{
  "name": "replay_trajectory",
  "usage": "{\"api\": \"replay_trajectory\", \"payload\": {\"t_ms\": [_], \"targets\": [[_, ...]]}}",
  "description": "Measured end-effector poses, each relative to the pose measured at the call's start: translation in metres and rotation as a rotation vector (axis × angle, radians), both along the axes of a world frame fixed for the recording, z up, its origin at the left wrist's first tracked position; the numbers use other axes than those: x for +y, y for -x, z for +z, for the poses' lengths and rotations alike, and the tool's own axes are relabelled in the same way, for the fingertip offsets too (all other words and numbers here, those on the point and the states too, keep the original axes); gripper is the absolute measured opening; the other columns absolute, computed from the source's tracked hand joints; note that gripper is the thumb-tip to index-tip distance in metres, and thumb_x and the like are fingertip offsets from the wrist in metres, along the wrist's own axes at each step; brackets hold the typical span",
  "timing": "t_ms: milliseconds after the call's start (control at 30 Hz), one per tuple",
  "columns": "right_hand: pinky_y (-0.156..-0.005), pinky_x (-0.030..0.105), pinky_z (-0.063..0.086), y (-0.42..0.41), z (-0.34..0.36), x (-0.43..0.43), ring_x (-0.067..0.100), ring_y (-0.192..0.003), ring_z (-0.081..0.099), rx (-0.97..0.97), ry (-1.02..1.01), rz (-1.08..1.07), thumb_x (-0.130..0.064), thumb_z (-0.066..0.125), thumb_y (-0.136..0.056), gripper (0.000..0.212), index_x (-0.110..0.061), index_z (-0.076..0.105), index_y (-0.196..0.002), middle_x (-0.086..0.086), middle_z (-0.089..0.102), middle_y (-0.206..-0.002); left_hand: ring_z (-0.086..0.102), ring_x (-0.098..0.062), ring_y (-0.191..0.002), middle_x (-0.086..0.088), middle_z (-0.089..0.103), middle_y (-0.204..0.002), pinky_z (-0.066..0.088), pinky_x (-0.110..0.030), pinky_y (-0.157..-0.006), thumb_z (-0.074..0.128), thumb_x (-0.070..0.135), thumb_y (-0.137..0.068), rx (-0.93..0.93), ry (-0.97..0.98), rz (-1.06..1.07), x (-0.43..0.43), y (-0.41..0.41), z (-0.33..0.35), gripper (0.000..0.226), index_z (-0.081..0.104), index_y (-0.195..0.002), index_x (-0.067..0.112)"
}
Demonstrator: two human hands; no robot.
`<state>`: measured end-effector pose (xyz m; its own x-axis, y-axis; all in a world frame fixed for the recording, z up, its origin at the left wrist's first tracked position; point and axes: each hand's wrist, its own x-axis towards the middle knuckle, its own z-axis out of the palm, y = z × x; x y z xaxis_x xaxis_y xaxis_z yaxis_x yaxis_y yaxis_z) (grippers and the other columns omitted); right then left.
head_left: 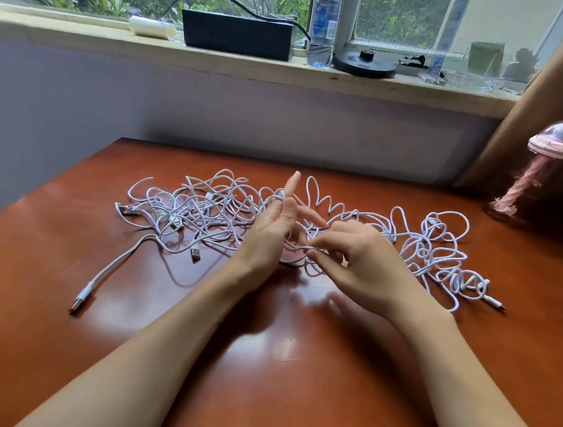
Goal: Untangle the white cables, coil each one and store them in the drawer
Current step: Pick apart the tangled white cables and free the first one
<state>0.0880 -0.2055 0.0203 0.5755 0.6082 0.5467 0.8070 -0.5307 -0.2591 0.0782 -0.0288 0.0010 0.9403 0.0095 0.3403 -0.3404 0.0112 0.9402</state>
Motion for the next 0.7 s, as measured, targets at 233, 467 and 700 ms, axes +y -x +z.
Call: {"api": "replay_trajectory", "payload": {"t_ms": [233, 467, 700], "targets": [[-0.067, 0.040, 0.051, 0.001, 0.014, -0.010, 0.015, -0.073, 0.056, -0.085, -0.134, -0.050, -0.038, 0.080, -0.084, 0.022, -0.018, 0.071, -0.089, -0.005, 0.063, -0.082, 0.057, -0.026, -0.071, -0.010, 0.058, -0.087, 0.049, -0.033, -0.073, 0.032, 0.047, -0.105, 0.050, -0.063, -0.129, -0.005, 0.007, 0.002, 0.050, 0.040, -0.151, 0.028], [-0.060, 0.030, 0.047, -0.001, 0.018, -0.021, 0.006, -0.063, 0.057, -0.008, -0.215, -0.181, -0.051, 0.087, -0.070, 0.036, -0.026, 0.067, -0.087, -0.013, 0.061, -0.070, 0.036, -0.019, -0.051, -0.013, 0.043, -0.065, 0.018, -0.038, -0.053, 0.009, 0.078, -0.087, 0.236, -0.032, -0.400, -0.009, 0.015, 0.009, 0.093, 0.062, -0.099, 0.003], [-0.081, 0.017, 0.051, -0.009, 0.016, -0.024, 0.007, -0.085, 0.067, 0.014, -0.296, -0.027, -0.007, 0.080, -0.085, 0.020, -0.009, 0.072, -0.103, -0.006, 0.068, -0.098, 0.022, -0.015, -0.040, -0.008, 0.031, -0.052, 0.020, -0.021, -0.040, 0.009, 0.078, -0.089, 0.338, -0.027, -0.552, -0.004, 0.017, 0.009, 0.092, 0.063, -0.107, 0.006]]}}
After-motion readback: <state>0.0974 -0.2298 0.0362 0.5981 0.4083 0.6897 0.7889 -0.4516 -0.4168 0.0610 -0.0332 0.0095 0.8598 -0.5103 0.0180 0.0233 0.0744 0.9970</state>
